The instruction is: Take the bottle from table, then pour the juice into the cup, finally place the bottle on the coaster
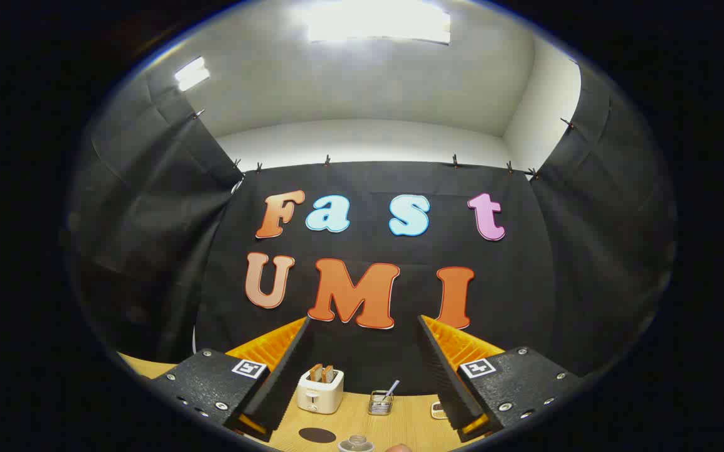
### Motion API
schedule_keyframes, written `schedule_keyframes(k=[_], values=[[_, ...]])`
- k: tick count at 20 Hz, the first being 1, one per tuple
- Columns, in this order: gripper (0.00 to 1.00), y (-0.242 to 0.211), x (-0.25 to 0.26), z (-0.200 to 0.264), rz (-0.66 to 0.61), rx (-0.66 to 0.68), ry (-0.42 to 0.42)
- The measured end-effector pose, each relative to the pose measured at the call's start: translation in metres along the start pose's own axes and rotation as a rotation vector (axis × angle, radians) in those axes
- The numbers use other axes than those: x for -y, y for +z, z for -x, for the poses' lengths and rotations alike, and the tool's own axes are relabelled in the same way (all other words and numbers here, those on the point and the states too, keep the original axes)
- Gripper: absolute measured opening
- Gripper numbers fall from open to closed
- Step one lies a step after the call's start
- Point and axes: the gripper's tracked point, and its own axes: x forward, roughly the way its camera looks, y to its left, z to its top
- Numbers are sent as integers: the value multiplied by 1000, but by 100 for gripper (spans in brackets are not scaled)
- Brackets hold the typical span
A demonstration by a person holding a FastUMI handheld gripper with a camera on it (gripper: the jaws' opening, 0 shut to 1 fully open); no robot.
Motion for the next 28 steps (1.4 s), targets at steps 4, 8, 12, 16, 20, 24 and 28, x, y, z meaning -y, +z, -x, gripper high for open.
schedule_keyframes(k=[4,8,12,16,20,24,28], values=[[96,0,-7,-3,17,9,11],[96,-3,-11,-7,16,-2,23],[97,-2,-9,-4,13,-6,18],[98,6,-11,-1,9,26,13],[97,-2,-17,2,4,0,32],[97,-23,-17,3,7,-44,49],[98,-50,-10,7,1,-96,37]])
